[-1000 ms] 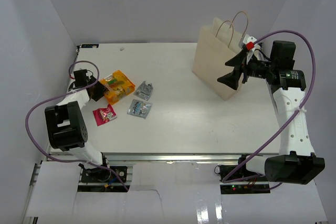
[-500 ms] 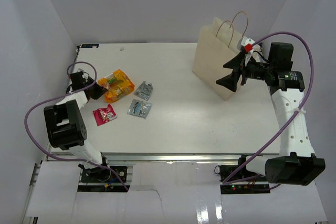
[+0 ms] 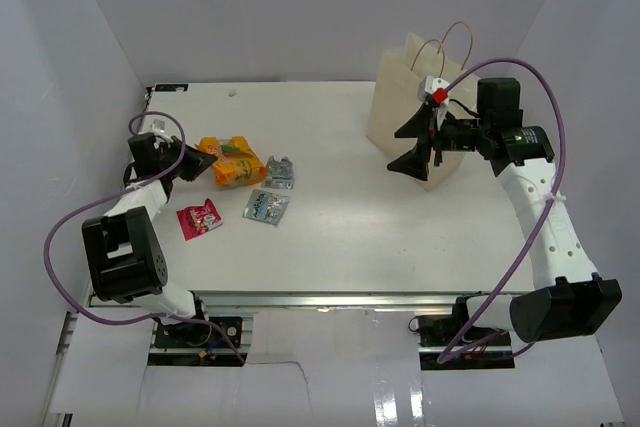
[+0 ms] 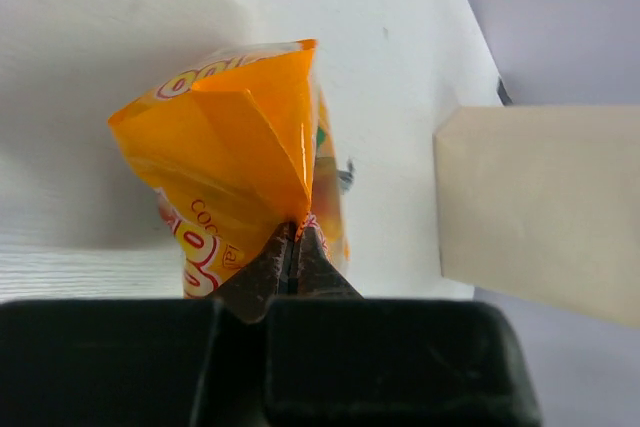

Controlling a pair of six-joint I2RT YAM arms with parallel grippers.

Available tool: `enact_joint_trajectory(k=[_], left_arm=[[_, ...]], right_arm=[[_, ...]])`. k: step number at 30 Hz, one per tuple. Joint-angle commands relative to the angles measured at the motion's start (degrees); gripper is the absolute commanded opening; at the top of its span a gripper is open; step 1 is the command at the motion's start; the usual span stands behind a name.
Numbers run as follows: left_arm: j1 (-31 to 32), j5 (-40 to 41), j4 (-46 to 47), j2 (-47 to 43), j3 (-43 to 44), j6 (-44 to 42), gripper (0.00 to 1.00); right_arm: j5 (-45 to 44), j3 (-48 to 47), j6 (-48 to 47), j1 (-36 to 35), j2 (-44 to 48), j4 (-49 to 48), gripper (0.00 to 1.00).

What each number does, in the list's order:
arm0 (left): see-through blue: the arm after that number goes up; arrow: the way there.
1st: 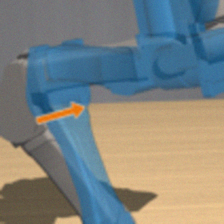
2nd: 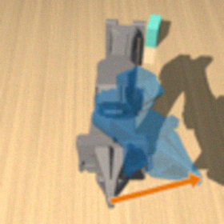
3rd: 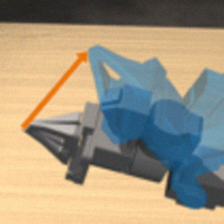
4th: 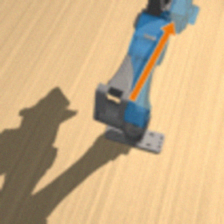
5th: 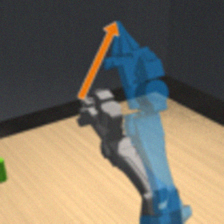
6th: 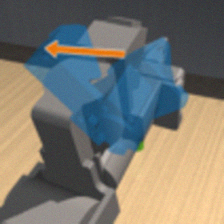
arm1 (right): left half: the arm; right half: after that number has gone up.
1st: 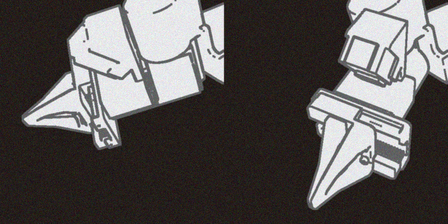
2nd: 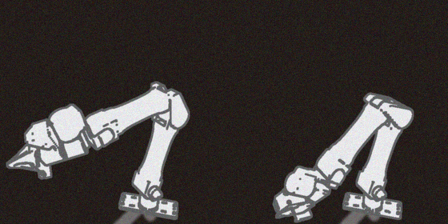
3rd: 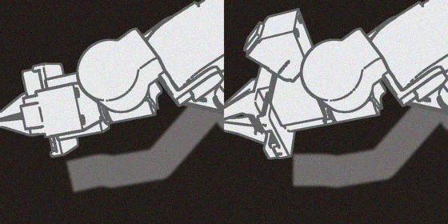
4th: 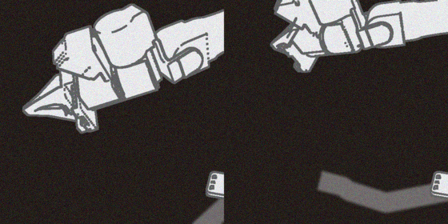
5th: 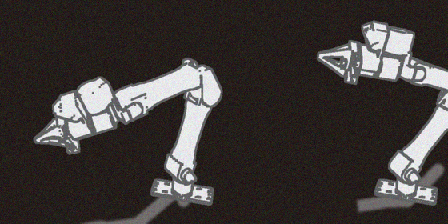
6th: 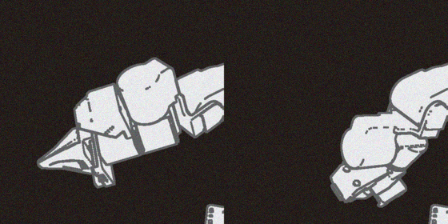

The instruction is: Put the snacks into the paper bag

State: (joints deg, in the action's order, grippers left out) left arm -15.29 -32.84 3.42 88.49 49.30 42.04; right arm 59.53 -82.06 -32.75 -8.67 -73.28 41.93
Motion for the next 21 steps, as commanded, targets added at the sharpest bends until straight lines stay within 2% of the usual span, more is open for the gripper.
enact_joint_trajectory(k=[1, 14, 20, 21], left_arm=[[2.10, -8.99, 5.10, -4.55, 0.80, 2.52, 0.00], [10.80, -16.19, 5.63, -6.40, 2.38, 0.59, 0.00], [14.32, -19.80, 5.63, -7.45, 3.17, -0.56, 0.00], [16.41, -20.07, 5.63, -7.71, 3.35, -0.30, 0.00]], right_arm=[[0.59, -2.14, -0.21, -2.75, -0.99, -0.98, 0.90], [-4.94, -1.43, -5.66, -14.62, -5.56, -2.12, 0.90], [-6.00, -2.31, -2.41, -15.33, -7.23, -5.45, 0.90], [-6.09, -2.66, -1.79, -15.33, -7.32, -5.98, 0.90]])
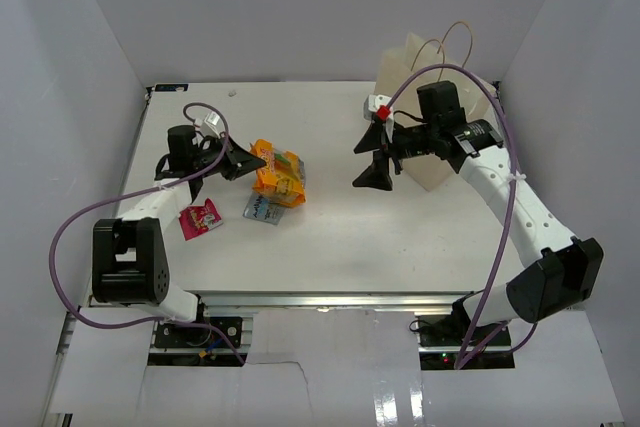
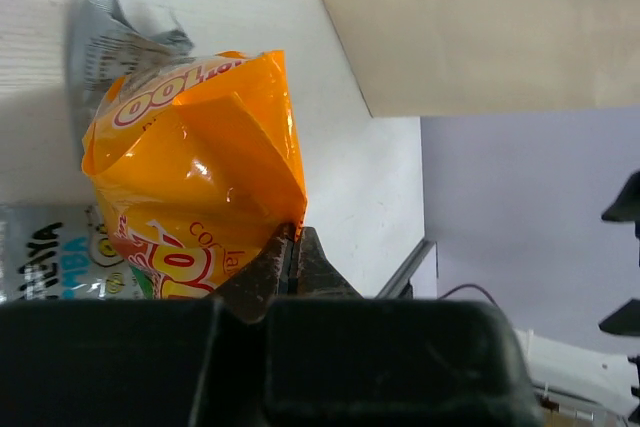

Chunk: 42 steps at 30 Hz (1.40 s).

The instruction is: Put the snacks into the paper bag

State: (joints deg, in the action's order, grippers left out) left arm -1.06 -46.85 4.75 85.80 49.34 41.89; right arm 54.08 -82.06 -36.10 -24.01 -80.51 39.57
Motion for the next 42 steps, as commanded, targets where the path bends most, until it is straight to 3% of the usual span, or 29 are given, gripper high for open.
enact_joint_trajectory(k=[1, 10, 17, 23, 27, 34, 38, 42], left_arm=[[2.90, -6.23, 4.39, -5.46, 3.65, 0.21, 0.00], [8.43, -2.74, 10.18, -6.00, 9.27, 9.42, 0.00], [14.33, 4.30, 14.49, -1.43, 23.15, 17.42, 0.00], [19.25, 9.40, 15.99, 6.91, 39.23, 23.32, 0.00], [23.28, 13.70, 16.25, 14.21, 51.18, 28.58, 0.00], [26.63, 23.55, 16.25, 29.50, 79.46, 35.17, 0.00], [27.86, 28.39, 16.25, 36.88, 88.44, 39.84, 0.00], [29.62, 31.99, 17.22, 38.47, 90.05, 42.39, 0.00]], right_arm=[[-0.73, -3.27, 2.16, 0.02, -0.17, -4.32, 0.90], [-3.98, -14.87, 8.58, 1.07, 1.40, -10.12, 0.90], [-13.29, -24.20, 19.91, 11.95, 2.64, -19.44, 0.90], [-14.62, -18.59, 25.54, 21.36, 6.68, -23.22, 0.90], [-15.24, -15.85, 28.09, 23.39, 9.14, -24.71, 0.90], [-16.64, -12.69, 31.61, 31.12, 13.26, -25.77, 0.90], [-18.13, -8.74, 31.53, 32.88, 15.73, -25.86, 0.90], [-22.52, -4.96, 30.65, 33.77, 17.31, -25.86, 0.90]])
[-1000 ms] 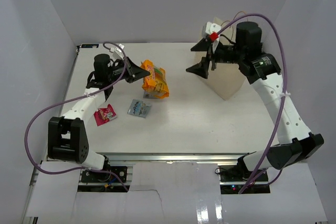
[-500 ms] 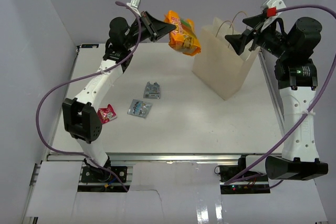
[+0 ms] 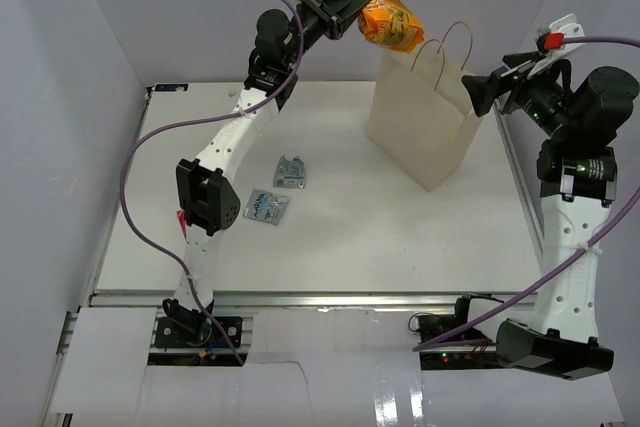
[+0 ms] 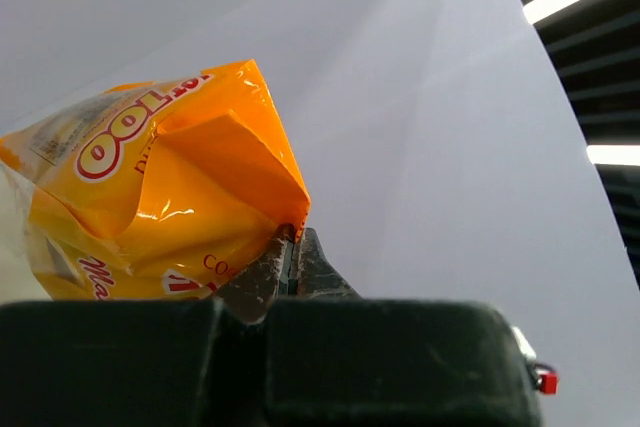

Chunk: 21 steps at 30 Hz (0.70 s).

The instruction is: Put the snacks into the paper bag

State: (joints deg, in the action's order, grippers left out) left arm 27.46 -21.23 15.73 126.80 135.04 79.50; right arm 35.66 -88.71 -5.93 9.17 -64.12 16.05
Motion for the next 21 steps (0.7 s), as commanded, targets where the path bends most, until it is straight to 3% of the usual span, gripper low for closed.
enact_joint_trajectory(k=[1, 4, 7, 9, 21], left_arm=[[1.36, 7.60, 6.68, -2.44, 4.35, 5.22, 0.00], [1.80, 9.10, 7.65, -1.83, 4.88, 5.93, 0.00], [2.07, 10.25, 7.83, -1.56, 5.23, 6.45, 0.00], [2.07, 10.42, 7.83, -1.56, 5.23, 6.45, 0.00], [2.16, 10.60, 8.00, -1.82, 5.32, 6.45, 0.00]], right_arm=[[-7.85, 3.70, 0.40, 0.67, 1.10, -2.52, 0.90], [-8.77, 8.18, -1.35, 0.59, -0.38, -5.06, 0.90], [3.40, 10.92, -4.60, 0.24, -3.28, -8.66, 0.92], [6.95, 9.88, -8.28, -0.38, -7.31, -7.89, 0.94], [4.87, -3.13, -27.19, -4.86, -21.57, 6.09, 0.97]])
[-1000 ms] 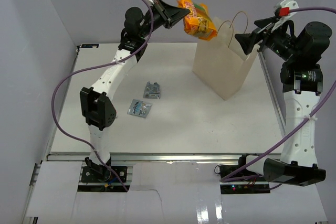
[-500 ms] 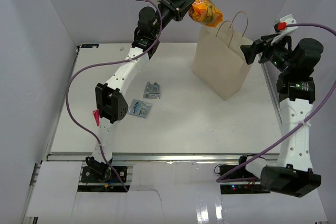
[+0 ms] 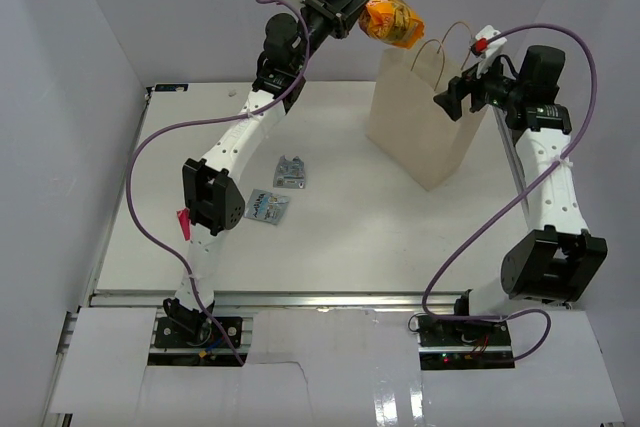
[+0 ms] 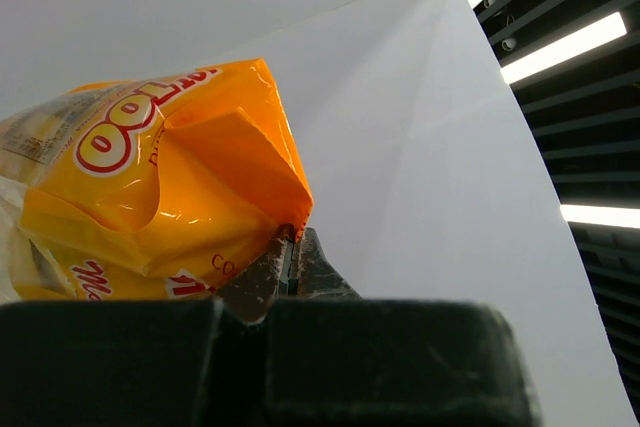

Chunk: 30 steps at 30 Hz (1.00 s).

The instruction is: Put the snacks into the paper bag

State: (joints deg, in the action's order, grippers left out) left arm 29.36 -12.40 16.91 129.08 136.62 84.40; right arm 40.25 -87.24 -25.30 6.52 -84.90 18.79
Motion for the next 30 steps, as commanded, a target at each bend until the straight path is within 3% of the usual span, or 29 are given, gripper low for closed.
enact_joint_trajectory(k=[1, 4, 18, 24, 30], left_arm=[[0.25, 1.86, 6.82, -4.01, 3.83, 1.56, 0.00], [0.25, 1.77, 6.82, -4.09, 3.74, 1.47, 0.00], [0.17, 1.15, 7.00, -5.41, 3.92, 1.12, 0.00], [0.17, 0.19, 7.00, -5.50, 3.83, 1.73, 0.00], [0.25, -0.25, 6.91, -6.11, 3.31, 1.47, 0.00]], right_arm=[[-0.43, -4.86, -8.79, -2.83, -1.31, 4.06, 0.98], [-2.10, -5.31, -12.40, -4.85, -2.55, 4.85, 0.99], [-5.52, -4.70, -28.56, -8.63, -3.17, 17.16, 0.51], [-11.49, 0.58, -38.94, -12.58, 0.61, 15.84, 0.45], [-14.14, -0.82, -40.10, -13.82, 0.00, 14.88, 0.38]])
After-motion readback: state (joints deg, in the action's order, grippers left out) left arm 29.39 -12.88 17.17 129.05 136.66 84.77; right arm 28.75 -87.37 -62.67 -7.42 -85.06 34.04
